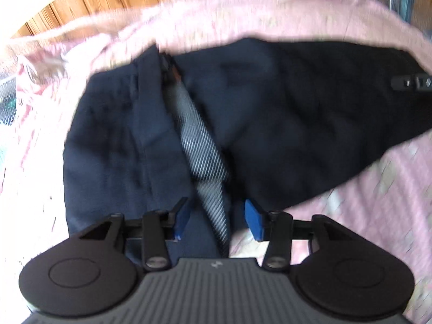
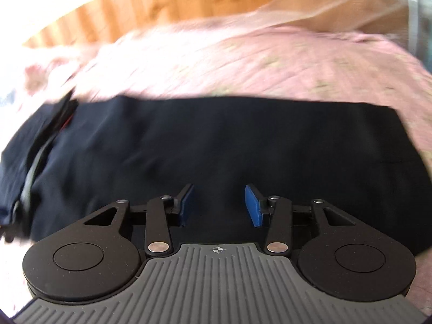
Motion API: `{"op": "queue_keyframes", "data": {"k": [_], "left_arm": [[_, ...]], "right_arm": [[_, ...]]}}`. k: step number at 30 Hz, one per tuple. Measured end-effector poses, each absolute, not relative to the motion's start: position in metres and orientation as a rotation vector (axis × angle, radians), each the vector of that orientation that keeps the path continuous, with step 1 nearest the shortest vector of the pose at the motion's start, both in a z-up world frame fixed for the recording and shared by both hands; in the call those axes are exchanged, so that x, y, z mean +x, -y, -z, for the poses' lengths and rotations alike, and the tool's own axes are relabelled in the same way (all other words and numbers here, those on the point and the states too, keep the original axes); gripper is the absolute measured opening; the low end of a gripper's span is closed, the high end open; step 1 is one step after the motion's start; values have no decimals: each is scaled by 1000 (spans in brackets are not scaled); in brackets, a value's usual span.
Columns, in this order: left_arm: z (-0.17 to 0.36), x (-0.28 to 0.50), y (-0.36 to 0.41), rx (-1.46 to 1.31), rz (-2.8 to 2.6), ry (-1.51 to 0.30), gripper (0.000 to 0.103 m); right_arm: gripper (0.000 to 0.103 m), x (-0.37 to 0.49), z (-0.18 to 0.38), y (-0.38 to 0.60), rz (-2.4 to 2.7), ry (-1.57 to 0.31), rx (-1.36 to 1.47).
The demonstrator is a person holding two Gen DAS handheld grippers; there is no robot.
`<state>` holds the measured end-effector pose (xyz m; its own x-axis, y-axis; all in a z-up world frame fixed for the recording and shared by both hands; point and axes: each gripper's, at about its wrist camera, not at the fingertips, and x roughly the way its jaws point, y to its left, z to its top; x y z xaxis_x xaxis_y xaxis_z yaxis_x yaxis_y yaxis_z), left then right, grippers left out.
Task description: Fold clothes
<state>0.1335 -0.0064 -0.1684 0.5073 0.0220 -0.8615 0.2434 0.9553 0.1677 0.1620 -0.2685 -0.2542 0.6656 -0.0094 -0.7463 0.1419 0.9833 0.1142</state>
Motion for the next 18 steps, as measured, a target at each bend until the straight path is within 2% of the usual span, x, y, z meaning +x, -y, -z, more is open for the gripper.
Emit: {"op": "queue_keyframes", "data": {"k": [4,7,11,15,17,18], "left_arm": [[175,144,24,308,175,-1002,46],[200,150,21,360,148,-1027,44],[205,144,-6,318,86,-1037,46],[203,147,-23,289,69,-1067,46],[201,150,-18,300,70,-1075,44],[200,151,-15,308,70,-1079,43]], "right_arm": [[46,149,260,315,223,-822,242],[46,138,272,345,252,-871,261],[38,112,278,361,192,-862,192],[37,101,283,373,177,-853,257],[42,102,282,374,166,-852,269],[48,103,280,375,149,-857,277]]}}
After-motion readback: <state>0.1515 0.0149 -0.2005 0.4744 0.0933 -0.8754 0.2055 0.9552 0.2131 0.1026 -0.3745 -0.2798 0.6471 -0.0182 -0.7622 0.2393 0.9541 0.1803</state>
